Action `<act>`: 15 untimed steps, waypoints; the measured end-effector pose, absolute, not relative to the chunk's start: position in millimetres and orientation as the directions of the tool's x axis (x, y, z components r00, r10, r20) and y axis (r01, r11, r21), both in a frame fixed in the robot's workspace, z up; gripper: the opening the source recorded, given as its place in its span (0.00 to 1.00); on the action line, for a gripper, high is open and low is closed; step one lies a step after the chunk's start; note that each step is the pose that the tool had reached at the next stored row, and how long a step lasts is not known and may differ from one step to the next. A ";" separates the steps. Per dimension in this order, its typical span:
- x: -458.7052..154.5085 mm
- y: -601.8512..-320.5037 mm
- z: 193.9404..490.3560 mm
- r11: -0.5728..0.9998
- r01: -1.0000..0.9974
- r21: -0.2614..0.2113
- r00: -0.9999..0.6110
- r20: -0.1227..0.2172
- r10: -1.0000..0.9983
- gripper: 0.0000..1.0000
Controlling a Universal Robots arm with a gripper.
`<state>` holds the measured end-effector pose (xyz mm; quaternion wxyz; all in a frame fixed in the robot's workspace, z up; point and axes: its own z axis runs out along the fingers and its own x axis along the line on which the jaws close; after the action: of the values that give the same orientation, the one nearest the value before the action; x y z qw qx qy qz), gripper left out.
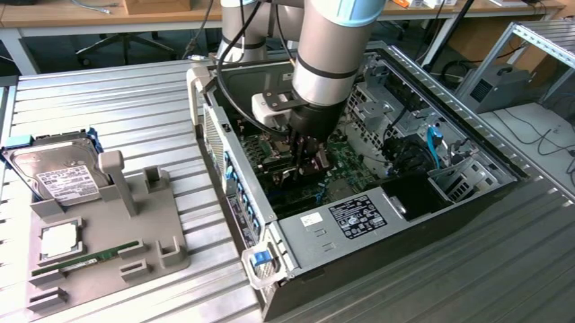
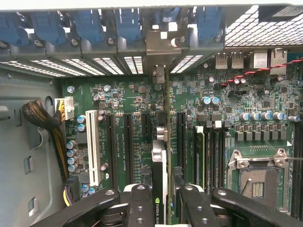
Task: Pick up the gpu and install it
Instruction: 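Insert the gpu into the slot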
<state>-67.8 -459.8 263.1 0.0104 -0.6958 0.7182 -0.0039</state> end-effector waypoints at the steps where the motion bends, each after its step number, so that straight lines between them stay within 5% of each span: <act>1: -68.4 -459.8 262.9 0.032 -0.999 -0.020 -0.032 -0.009 -0.999 0.27; 15: -73.5 -459.8 262.8 0.032 -0.999 -0.020 -0.032 -0.010 -0.999 0.27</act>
<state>-73.5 -459.8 262.8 0.0105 -0.6956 0.7183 -0.0040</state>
